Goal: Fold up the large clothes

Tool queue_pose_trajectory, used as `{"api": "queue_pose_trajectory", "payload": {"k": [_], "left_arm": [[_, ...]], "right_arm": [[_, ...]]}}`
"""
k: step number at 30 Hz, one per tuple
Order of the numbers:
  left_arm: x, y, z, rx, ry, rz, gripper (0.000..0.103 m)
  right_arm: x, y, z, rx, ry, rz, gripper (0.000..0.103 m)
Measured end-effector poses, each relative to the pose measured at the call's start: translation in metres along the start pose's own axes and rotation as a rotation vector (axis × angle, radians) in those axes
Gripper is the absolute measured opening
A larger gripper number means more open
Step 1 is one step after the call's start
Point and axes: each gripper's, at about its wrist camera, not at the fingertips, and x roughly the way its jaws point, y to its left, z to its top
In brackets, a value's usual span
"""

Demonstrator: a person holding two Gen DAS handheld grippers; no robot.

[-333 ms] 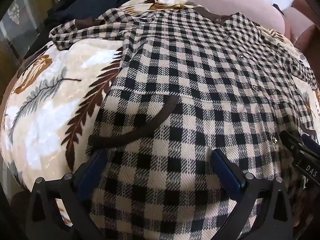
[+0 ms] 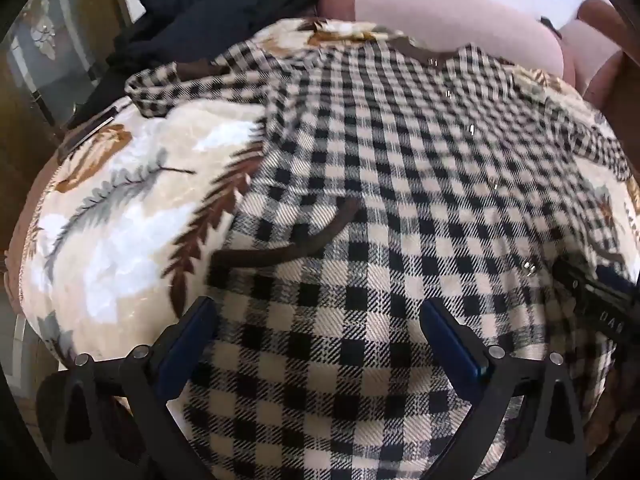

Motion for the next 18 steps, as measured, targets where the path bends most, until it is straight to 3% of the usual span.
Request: {"api": "queue_pose_trajectory", "payload": {"k": [2, 6, 11, 18], "left_arm": [[-0.008, 0.002, 0.003, -0.014, -0.016, 0.004, 0.102], [-0.019, 0.004, 0.009, -0.039, -0.039, -0.006, 0.102], [-0.029, -0.002, 0.008, -0.009, -0.078, 0.018, 0.102], [-0.035, 0.0, 0.006, -0.012, -0.098, -0.001, 0.102]], "right_arm": [[-0.012, -0.002, -0.007, 0.02, -0.041, -0.001, 0.086], [-0.038, -0.006, -0.015, 0.053, -0.14, -0.024, 0.086], [-0.053, -0.013, -0.012, 0.102, -0.153, 0.024, 0.086], [-0.063, -0.006, -0.015, 0.067, -0.163, 0.003, 0.086]]}}
